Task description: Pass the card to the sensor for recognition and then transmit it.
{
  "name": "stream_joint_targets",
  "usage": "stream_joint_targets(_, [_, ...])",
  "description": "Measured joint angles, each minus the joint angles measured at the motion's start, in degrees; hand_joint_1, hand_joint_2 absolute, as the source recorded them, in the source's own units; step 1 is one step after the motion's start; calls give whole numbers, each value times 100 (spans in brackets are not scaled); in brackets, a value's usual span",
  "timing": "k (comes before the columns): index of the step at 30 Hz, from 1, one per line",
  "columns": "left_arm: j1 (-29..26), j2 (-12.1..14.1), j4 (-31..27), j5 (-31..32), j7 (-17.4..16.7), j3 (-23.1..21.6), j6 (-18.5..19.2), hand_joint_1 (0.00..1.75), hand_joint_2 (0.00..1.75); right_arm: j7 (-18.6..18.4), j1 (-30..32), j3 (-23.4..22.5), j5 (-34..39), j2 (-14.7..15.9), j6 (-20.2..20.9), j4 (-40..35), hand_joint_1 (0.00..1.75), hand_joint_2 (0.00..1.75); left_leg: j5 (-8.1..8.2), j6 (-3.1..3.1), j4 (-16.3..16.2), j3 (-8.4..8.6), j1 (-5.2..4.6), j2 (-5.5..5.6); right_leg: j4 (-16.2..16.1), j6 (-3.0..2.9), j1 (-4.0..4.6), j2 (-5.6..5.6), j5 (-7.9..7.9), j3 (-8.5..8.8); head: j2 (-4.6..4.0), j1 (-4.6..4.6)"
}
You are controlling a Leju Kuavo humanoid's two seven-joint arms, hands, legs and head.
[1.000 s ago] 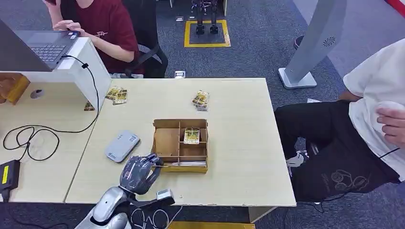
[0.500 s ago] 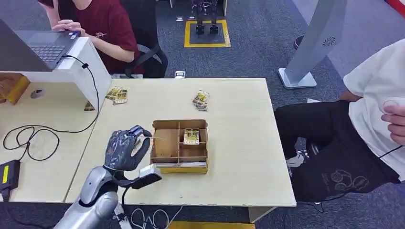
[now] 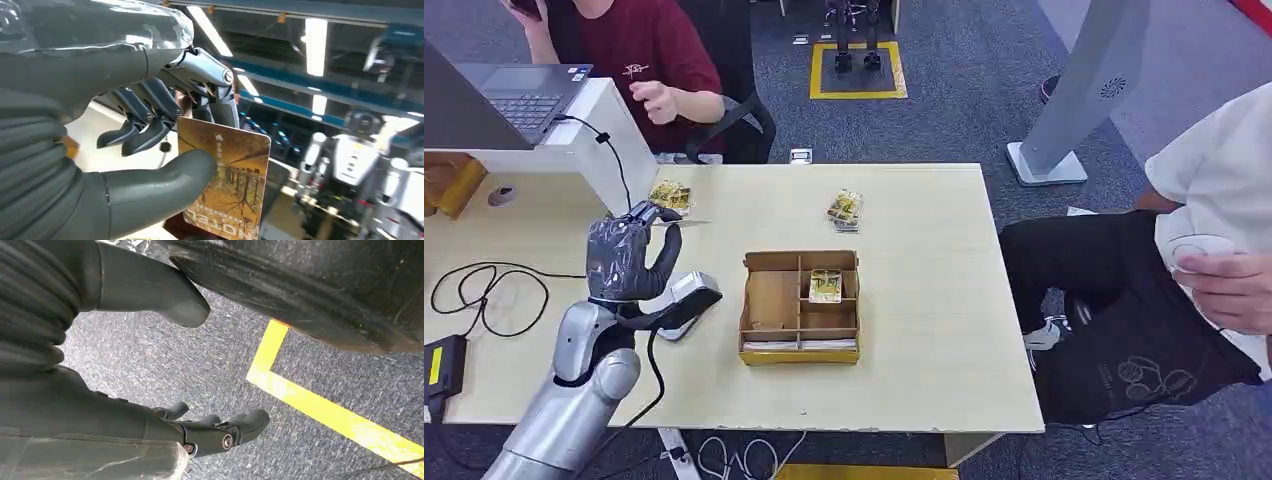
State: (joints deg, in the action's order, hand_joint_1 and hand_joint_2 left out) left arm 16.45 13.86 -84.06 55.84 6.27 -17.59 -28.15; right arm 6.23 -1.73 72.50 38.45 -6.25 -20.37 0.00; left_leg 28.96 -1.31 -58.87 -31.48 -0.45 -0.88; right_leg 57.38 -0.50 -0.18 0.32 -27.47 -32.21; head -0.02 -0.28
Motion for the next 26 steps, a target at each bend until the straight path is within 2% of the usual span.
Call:
stream_joint_targets(6, [131,-35,232,109,-131,146,-85,175,175,0,-3,17,-18,0,2,0,0,175,0,0,0,1,0,0,0,0,0,1,0,-1,0,0])
stream_joint_targets(12, [561,-127,915,494,-446,319,-384,175,175,-7,-17,127,-57,0,39,2,0,175,-1,1,-1,0,0,0,0,-1,0,1,2,-1,0,0])
stream_joint_targets(17, [754,-223,1366,656,-509,389,-603,175,175,-46,-21,151,-61,0,46,2,0,175,-2,1,-1,-1,0,0,0,-1,0,0,3,-1,0,0])
stream_joint_targets(25, [898,-328,1711,671,-509,409,-614,175,175,-76,-21,240,-61,0,39,0,0,175,-2,1,-1,-1,0,-1,0,-1,0,3,3,-1,0,0])
stream_joint_targets(26, [908,-332,1731,671,-509,409,-614,169,175,-77,-21,243,-61,0,37,0,0,175,-1,1,-1,-1,0,-2,0,-1,0,3,3,-1,0,2])
